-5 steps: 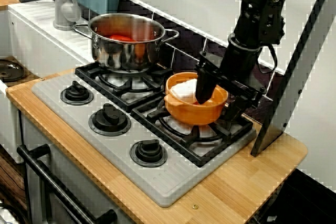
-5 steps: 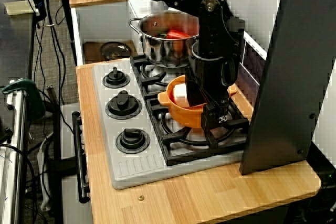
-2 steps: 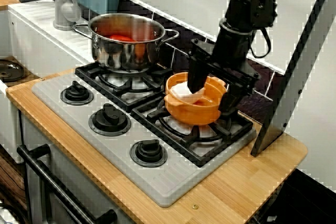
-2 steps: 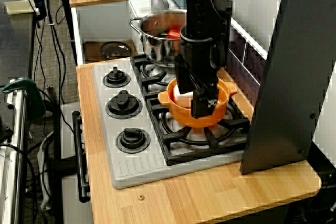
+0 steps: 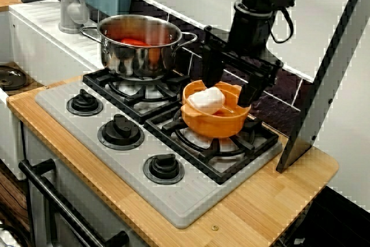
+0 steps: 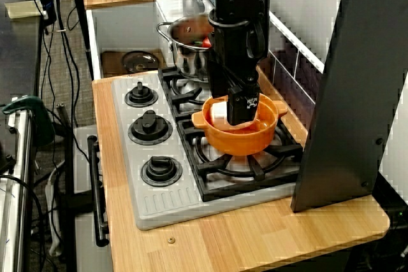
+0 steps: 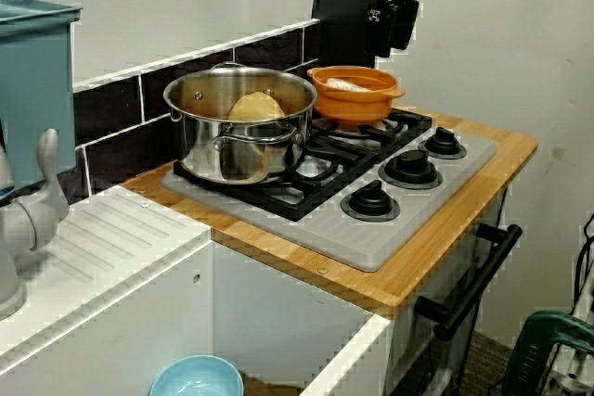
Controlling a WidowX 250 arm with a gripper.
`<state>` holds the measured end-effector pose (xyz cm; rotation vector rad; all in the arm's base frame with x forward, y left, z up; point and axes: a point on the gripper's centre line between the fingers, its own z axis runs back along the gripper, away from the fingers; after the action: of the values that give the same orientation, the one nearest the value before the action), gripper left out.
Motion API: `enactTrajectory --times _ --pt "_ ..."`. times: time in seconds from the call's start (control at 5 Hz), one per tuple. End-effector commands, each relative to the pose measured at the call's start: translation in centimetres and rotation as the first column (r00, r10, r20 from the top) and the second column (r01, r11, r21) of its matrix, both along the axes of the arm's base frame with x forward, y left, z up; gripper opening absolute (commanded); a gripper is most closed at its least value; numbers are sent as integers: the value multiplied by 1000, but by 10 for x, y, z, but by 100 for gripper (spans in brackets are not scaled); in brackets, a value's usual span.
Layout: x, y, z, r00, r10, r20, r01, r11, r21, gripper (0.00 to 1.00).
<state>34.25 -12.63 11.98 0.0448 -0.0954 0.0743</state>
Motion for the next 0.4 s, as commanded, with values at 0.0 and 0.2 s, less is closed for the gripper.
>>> enactTrajectory --times 0.0,0.2 --pt "-3 25 34 996 35 79 -34 999 -21 100" --pt "0 34 33 995 54 79 -54 998 -12 100"
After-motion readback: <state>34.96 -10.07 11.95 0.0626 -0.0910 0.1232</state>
